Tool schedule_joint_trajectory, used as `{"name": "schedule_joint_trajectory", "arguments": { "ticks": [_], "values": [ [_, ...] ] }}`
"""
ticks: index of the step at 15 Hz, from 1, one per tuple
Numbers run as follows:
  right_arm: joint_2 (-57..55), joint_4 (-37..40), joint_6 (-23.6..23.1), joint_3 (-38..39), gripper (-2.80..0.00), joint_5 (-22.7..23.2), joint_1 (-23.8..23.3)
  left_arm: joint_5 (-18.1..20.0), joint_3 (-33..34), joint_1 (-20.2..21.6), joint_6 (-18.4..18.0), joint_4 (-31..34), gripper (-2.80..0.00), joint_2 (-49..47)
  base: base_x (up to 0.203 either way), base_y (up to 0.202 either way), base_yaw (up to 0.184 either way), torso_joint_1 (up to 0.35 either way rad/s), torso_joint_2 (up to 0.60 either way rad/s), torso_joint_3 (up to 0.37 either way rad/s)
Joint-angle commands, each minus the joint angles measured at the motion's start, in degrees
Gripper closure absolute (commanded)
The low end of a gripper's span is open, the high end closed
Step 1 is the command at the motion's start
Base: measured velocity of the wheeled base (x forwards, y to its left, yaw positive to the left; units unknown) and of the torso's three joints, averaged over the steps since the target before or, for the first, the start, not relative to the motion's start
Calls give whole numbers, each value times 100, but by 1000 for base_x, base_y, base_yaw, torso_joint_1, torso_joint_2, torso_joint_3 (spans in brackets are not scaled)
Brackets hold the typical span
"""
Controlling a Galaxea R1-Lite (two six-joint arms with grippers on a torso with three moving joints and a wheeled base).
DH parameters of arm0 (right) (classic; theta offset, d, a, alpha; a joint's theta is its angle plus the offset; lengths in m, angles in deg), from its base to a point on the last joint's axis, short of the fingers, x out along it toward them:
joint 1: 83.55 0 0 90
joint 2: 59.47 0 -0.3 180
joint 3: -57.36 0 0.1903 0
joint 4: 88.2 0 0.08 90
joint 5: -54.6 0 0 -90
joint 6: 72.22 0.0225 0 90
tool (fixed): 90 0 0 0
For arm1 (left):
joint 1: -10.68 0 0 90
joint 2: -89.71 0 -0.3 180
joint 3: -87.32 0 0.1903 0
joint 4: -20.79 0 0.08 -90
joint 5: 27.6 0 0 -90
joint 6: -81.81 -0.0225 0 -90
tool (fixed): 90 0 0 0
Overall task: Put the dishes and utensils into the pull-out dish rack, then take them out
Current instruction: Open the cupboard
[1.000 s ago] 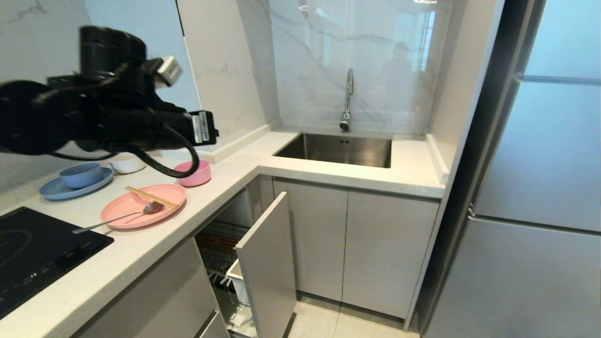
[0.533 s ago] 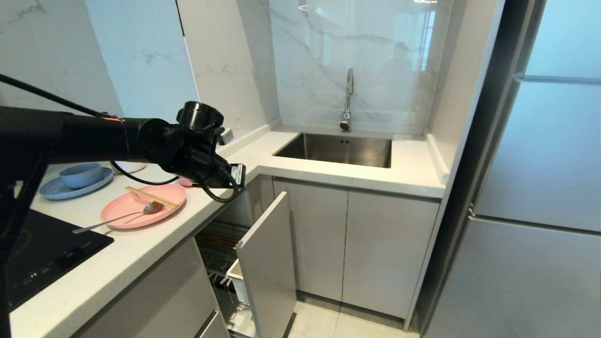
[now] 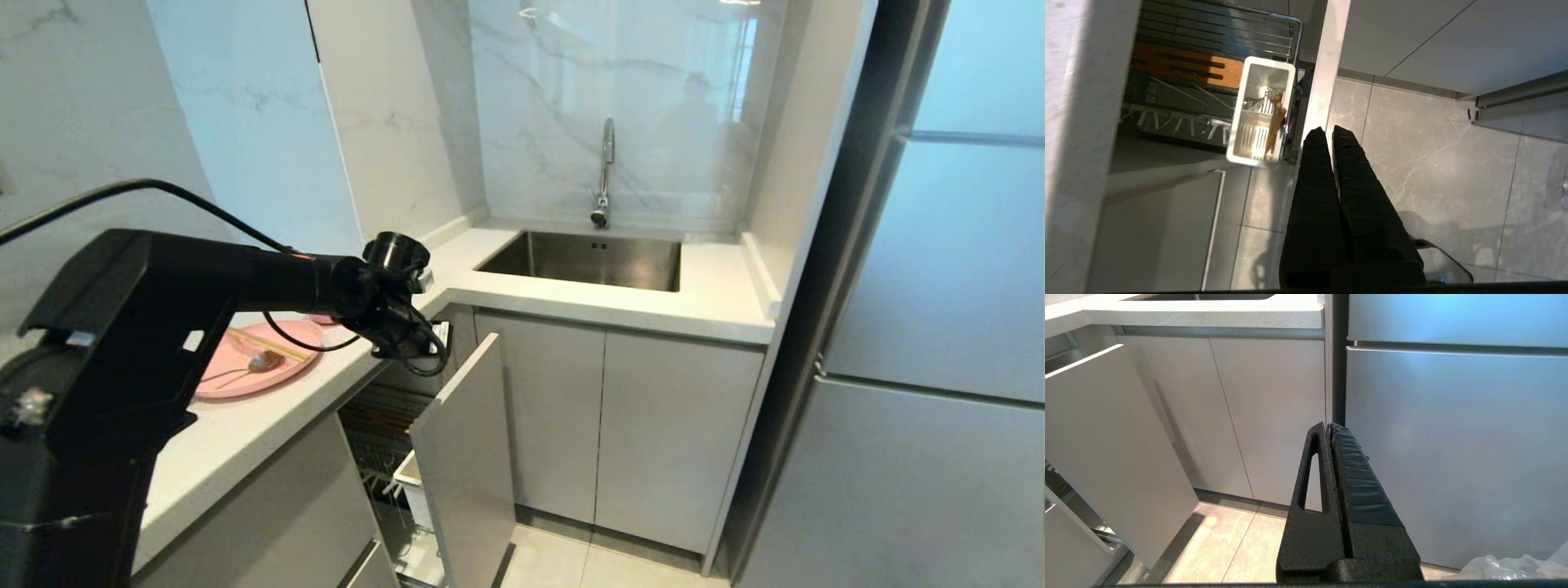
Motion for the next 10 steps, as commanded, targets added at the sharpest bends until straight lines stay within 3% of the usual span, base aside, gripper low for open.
{"name": "schedule_joint_trajectory", "arguments": {
  "ticks": [1,10],
  "values": [
    [0,-1,-1,0,0,-1,1,-6,-171,-3,49,5,0,-342,0,0,0,0,0,0],
    [-7,-1,-1,0,0,-1,1,-105,-327,-47,95,-121,0,-934,0,0,0,0,0,0]
  ]
}}
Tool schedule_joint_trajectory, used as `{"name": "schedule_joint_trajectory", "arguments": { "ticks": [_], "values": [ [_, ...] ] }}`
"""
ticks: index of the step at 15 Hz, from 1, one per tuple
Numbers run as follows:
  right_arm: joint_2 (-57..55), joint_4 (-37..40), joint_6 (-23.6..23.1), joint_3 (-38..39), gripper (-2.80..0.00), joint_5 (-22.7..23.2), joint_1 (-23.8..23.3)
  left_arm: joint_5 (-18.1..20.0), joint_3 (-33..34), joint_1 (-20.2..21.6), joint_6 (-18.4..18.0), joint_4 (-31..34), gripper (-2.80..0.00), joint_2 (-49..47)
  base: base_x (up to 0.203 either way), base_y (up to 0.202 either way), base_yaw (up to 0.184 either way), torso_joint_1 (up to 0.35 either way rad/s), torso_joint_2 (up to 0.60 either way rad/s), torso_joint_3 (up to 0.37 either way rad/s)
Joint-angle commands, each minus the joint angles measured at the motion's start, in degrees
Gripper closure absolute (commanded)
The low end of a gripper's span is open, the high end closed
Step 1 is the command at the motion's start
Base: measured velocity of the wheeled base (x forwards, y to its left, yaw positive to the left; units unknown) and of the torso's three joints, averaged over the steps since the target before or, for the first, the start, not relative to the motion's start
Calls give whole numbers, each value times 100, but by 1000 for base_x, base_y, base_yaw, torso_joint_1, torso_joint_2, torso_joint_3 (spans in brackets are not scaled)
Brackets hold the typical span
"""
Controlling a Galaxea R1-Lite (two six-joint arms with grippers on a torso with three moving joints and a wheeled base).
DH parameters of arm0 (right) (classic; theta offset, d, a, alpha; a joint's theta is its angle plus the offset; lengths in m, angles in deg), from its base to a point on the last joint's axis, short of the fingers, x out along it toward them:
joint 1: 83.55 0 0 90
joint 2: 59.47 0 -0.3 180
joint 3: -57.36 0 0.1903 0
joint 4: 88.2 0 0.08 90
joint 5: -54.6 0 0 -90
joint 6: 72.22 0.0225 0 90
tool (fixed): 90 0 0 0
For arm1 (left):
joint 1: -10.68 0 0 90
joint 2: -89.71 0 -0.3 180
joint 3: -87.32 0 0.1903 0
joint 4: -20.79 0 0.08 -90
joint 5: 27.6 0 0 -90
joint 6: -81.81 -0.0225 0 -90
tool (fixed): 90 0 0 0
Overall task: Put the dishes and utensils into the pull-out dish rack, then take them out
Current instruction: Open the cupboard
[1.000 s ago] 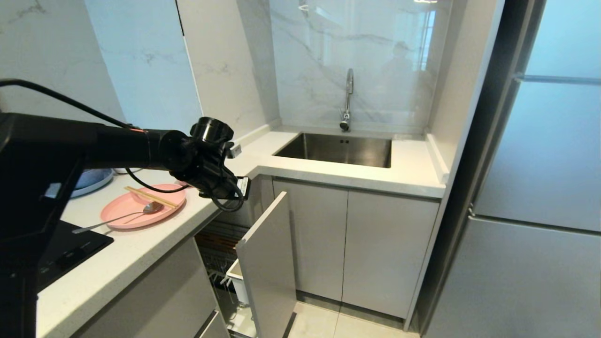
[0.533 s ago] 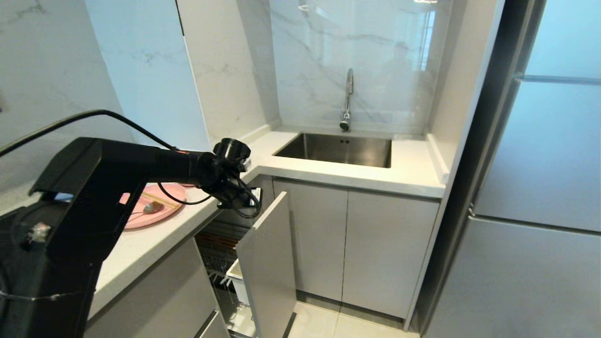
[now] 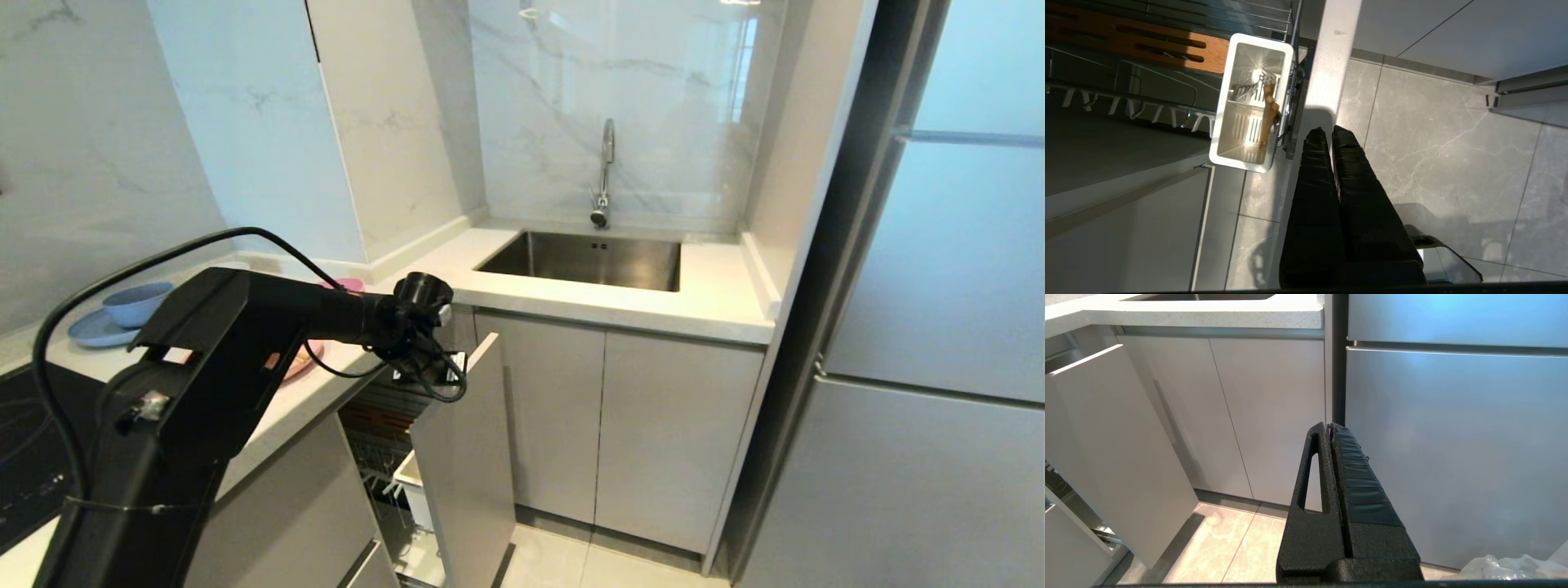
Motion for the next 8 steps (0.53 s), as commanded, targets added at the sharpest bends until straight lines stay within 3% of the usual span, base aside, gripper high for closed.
{"name": "schedule_joint_trajectory", "arguments": {
  "ticks": [1,4,5,6,8],
  "values": [
    [-1,-4,1,0,0,-6,1,-16,-10,-3,5,7,0,-15,0,0,0,0,0,0],
    [-9,-4,1,0,0,2,1,-60,-26,-38,14,7,0,-67,0,0,0,0,0,0],
    [-7,-4,1,0,0,-1,1,-87,-27,-47,14,7,-235,-76,0,0,0,0,0,0],
    [-1,0,2,0,0,-1,1,-104,-27,-65,14,7,-280,-76,0,0,0,0,0,0],
    [0,0,5,0,0,-3,1,-104,-45,-74,23,7,-280,-69,0,0,0,0,0,0]
  ]
}}
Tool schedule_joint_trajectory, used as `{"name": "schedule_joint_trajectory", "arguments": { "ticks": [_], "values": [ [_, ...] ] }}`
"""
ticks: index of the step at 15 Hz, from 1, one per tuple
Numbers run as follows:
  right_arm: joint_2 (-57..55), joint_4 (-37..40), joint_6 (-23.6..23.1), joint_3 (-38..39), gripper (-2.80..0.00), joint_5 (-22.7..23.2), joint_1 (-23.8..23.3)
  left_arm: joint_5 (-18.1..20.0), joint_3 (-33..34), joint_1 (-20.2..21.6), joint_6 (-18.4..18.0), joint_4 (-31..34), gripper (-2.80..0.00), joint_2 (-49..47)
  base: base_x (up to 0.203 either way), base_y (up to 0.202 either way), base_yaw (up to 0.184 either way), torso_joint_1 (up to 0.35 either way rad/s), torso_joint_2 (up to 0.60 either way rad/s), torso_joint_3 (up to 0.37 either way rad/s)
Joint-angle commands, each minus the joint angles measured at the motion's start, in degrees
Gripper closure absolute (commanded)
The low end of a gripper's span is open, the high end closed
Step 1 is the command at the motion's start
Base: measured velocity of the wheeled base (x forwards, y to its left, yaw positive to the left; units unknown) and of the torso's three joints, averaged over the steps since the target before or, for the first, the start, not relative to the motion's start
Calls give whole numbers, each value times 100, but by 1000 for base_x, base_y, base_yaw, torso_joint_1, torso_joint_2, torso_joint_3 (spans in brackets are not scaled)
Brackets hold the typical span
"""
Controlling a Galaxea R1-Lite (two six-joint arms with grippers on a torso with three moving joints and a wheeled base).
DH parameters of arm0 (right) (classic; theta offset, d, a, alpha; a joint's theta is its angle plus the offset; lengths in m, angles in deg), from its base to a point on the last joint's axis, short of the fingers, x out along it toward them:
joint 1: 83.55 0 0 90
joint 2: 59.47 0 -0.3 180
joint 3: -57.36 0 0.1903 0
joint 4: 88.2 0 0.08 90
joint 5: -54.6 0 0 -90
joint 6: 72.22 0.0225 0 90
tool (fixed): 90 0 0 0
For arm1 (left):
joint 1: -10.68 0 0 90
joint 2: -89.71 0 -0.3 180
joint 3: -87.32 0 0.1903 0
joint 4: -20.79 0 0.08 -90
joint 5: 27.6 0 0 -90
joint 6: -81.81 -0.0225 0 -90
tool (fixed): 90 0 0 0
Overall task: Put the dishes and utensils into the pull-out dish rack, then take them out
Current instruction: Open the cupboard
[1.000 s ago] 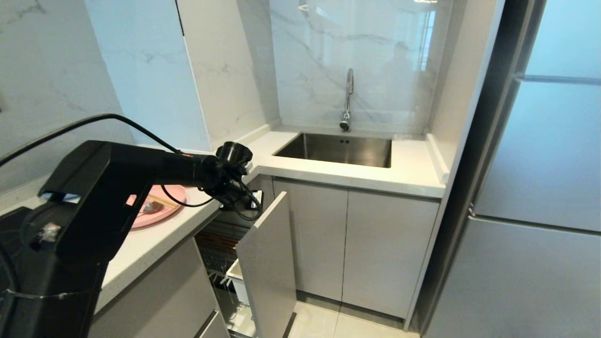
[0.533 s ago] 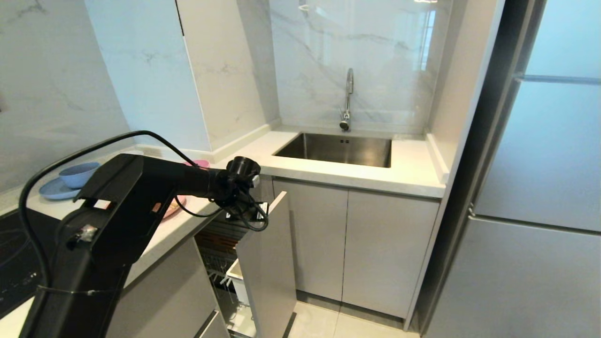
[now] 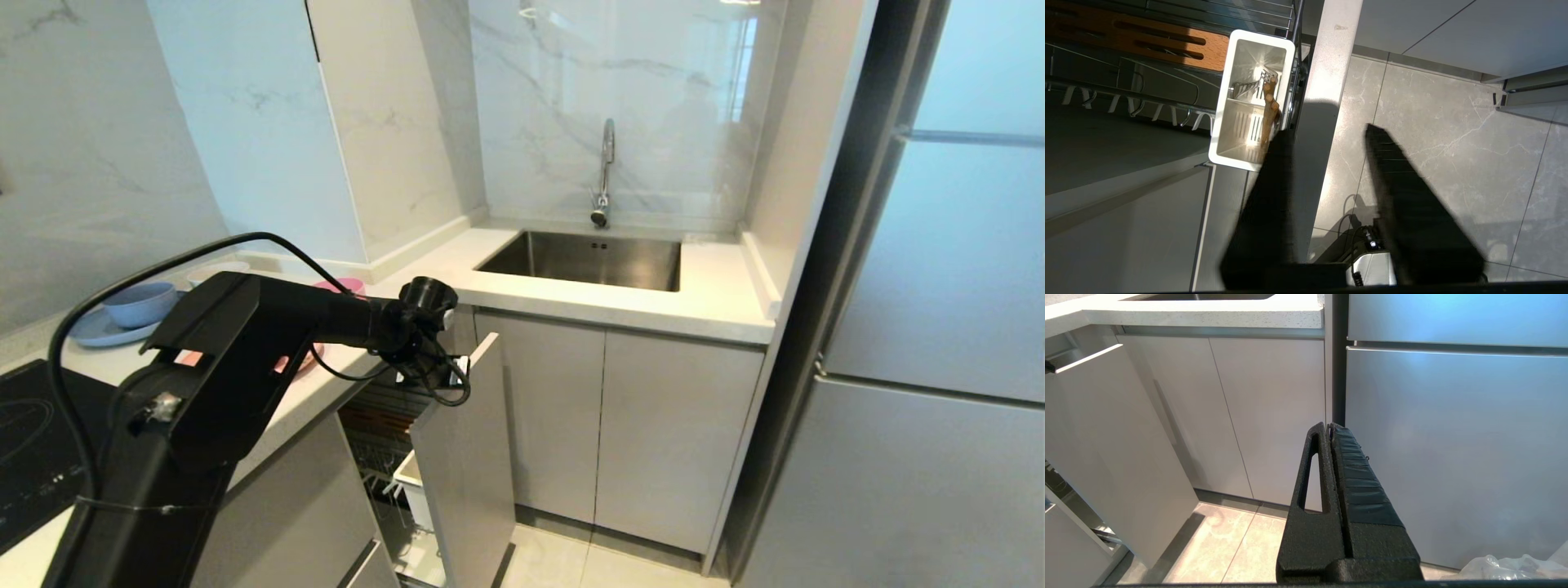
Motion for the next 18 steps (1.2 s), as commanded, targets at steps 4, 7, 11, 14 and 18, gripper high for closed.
{"name": "schedule_joint_trajectory", "arguments": {
  "ticks": [4,7,11,14,18],
  "values": [
    [-8,-5,1,0,0,0,1,-25,-39,-13,10,-3,-280,-56,0,0,0,0,0,0],
    [-4,-3,1,0,0,1,1,-42,-93,-13,7,-244,-280,-311,0,0,0,0,0,0],
    [0,-6,1,0,0,-4,1,-42,-164,11,6,-341,-280,-513,0,0,0,0,0,0],
    [-7,-6,2,0,0,-3,1,-42,-153,-52,15,-332,-280,-560,0,0,0,0,0,0],
    [-9,-5,4,0,0,-1,1,-42,-120,-156,68,-306,-280,-566,0,0,0,0,0,0]
  ]
}}
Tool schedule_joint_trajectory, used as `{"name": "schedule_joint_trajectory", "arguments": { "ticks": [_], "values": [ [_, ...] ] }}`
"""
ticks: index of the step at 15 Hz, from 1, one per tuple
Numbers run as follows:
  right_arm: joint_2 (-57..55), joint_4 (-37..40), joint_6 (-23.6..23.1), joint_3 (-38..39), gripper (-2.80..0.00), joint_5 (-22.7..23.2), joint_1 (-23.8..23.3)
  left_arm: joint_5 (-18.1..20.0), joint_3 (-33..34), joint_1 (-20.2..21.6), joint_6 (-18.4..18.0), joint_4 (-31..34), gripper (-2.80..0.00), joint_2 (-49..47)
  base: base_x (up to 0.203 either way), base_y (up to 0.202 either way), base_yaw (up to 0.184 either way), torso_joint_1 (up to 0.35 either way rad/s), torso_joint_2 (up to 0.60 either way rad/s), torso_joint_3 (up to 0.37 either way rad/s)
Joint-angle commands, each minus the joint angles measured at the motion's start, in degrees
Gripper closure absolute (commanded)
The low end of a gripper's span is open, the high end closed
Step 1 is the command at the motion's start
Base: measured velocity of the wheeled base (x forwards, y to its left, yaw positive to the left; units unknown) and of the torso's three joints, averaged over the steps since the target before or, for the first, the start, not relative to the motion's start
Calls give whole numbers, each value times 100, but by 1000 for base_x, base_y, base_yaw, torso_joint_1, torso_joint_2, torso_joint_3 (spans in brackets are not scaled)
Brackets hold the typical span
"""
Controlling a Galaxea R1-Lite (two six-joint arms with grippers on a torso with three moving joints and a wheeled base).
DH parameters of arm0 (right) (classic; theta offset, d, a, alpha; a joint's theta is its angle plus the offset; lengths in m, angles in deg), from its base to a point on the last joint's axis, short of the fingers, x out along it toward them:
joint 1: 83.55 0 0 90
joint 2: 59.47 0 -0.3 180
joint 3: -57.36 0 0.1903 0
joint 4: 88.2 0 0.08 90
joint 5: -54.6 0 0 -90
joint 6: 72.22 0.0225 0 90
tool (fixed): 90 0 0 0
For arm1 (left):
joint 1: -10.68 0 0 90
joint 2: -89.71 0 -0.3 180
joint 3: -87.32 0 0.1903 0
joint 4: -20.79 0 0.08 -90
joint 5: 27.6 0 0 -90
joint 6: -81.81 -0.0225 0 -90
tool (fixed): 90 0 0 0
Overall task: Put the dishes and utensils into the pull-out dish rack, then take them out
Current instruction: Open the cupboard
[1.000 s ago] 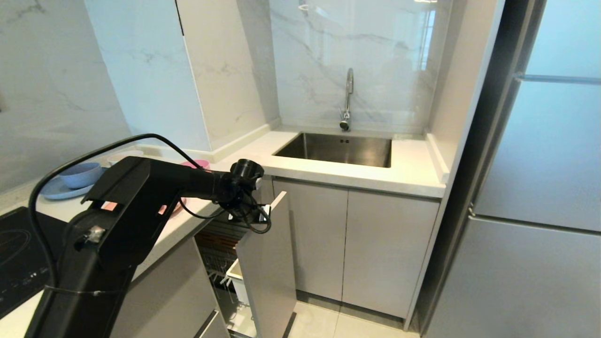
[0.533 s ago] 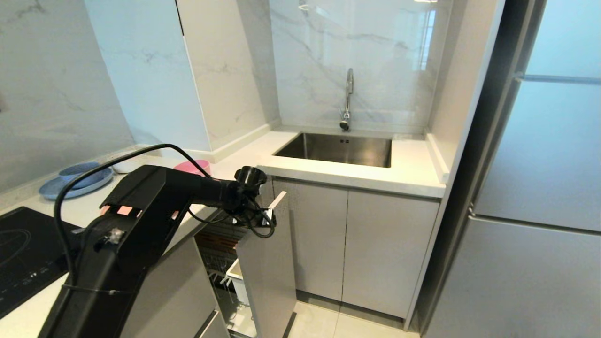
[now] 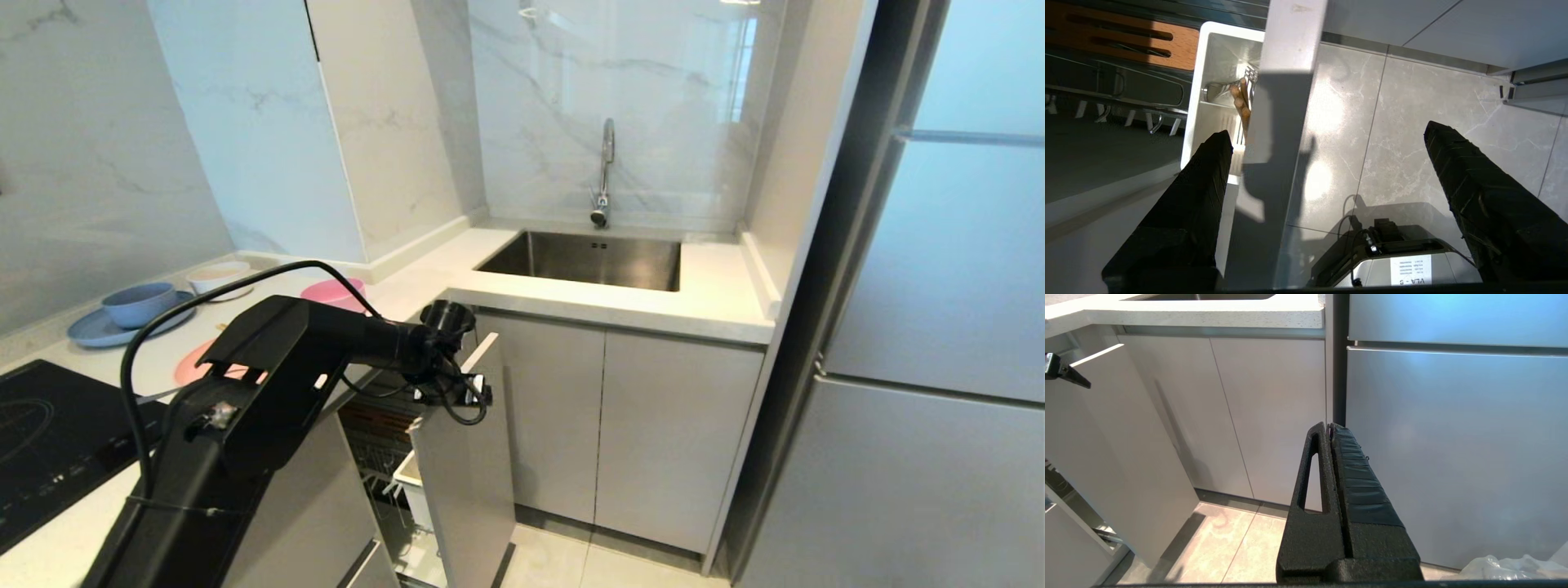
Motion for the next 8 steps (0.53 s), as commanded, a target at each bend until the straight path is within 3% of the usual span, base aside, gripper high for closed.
{"name": "schedule_joint_trajectory", "arguments": {
  "ticks": [1,8],
  "values": [
    [-7,-4,1,0,0,2,1,-5,4,-44,13,13,-280,8,0,0,0,0,0,0],
    [0,-4,1,0,0,-4,1,-5,110,-250,83,22,-280,34,0,0,0,0,0,0]
  ]
}}
